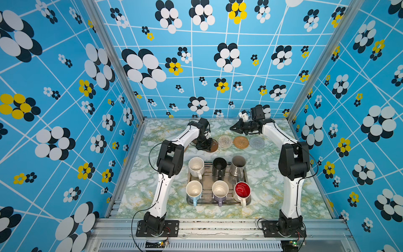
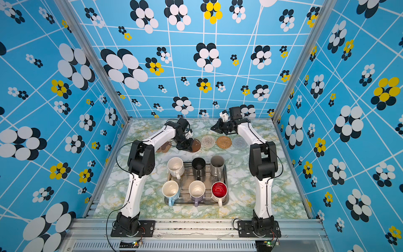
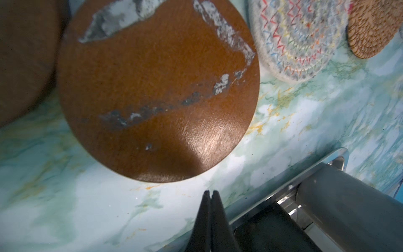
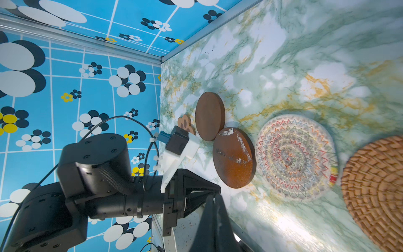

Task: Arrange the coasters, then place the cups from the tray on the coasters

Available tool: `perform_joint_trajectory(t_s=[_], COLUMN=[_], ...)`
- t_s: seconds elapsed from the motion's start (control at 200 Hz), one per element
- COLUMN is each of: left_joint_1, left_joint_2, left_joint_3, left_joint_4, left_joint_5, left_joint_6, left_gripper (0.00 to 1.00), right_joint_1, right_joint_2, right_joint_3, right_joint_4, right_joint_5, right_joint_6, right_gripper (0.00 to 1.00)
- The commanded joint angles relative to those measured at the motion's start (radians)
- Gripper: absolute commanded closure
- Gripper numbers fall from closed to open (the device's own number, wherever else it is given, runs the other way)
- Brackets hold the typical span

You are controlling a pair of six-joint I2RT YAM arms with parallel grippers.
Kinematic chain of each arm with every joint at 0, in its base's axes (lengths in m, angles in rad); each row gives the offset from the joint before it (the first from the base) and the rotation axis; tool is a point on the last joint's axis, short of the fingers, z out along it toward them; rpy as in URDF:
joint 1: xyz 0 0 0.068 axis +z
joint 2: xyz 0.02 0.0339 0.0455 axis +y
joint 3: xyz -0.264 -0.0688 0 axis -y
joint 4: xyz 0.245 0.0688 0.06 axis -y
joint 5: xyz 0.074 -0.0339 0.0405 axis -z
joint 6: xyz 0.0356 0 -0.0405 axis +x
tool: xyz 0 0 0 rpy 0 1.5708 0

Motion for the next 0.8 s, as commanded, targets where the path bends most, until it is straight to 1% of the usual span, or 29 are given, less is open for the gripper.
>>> perform_joint_trajectory(t_s=[0.0, 0.22, 0.39, 0.8], left_joint_1=[-0.004, -0.006, 0.003, 0.024], left_joint_2=[0.038, 0.056, 0.098, 0.150], left_joint_3=[0.021, 0.026, 0.071, 0.143], left_joint_4=[-0.049, -0.051, -0.071, -0.055], left_joint_5=[-0.010, -0.020, -0.033, -0.034], left_joint_6=[0.025, 0.027, 0.037, -0.002], left_gripper=[1.00, 1.00, 1.00, 1.00], right_joint_1=[0.000, 0.001, 0.001, 0.001], right_joint_2=[-0.019, -0.011, -0.009, -0.001], right_joint_3=[-0.013, -0.018, -0.020, -0.020], right_joint_4=[0.020, 0.030, 0.034, 0.043], right_joint_5=[-0.002, -0.004, -0.007, -0.010], right_joint_6=[0.006, 0.015, 0.019, 0.028], right_gripper=[1.00, 1.00, 1.00, 1.00])
